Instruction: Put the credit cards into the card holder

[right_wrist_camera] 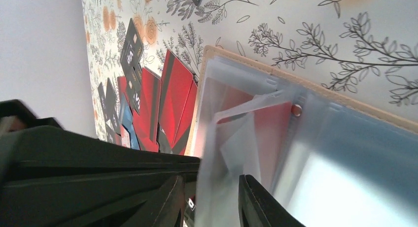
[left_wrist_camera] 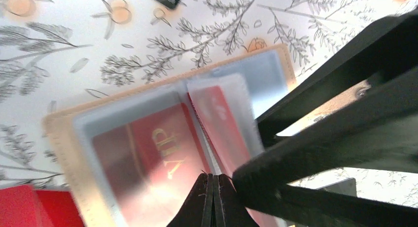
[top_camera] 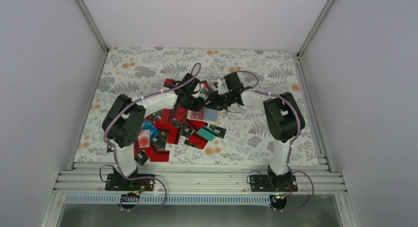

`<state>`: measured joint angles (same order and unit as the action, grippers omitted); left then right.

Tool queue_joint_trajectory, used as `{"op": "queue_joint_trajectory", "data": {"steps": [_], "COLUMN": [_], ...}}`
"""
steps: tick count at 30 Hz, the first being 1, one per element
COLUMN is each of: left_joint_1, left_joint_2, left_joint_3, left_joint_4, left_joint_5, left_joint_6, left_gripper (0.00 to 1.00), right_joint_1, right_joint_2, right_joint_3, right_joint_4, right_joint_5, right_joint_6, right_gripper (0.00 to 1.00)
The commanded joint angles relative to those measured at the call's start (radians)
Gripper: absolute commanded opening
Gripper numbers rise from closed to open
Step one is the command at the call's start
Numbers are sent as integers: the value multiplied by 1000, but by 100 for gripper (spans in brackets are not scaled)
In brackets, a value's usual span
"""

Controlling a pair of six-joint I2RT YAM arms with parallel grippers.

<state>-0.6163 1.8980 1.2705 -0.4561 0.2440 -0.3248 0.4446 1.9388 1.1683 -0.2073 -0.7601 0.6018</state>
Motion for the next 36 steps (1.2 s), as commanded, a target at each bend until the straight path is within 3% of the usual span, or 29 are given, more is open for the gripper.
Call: {"op": "queue_joint_trajectory", "data": {"steps": [1, 18, 24, 29, 36], "left_joint_1": [24, 123, 126, 135, 140], "left_joint_2": [-75, -402, -447, -436, -331], "left_joint_3": [-21, -276, -362, -390, -353], "left_joint_4": [-33, -62, 18, 103, 153], "left_joint_5": [-35, -174, -140, -45, 1], "left_joint_6": [9, -19, -29, -35, -16], "left_gripper": [2, 4, 26, 53, 61], "right_joint_1": [32, 146, 143, 109, 33], "right_joint_2": [36, 186, 58, -103, -311], "right_joint_3": [48, 285, 250, 124, -61], "right_joint_4": [-17, -65, -132, -179, -238], "right_joint_5": [-12, -47, 56, 202, 430], "right_joint_6": [5, 2, -97, -148, -164], "right_gripper": [31, 31, 36, 41, 47]}}
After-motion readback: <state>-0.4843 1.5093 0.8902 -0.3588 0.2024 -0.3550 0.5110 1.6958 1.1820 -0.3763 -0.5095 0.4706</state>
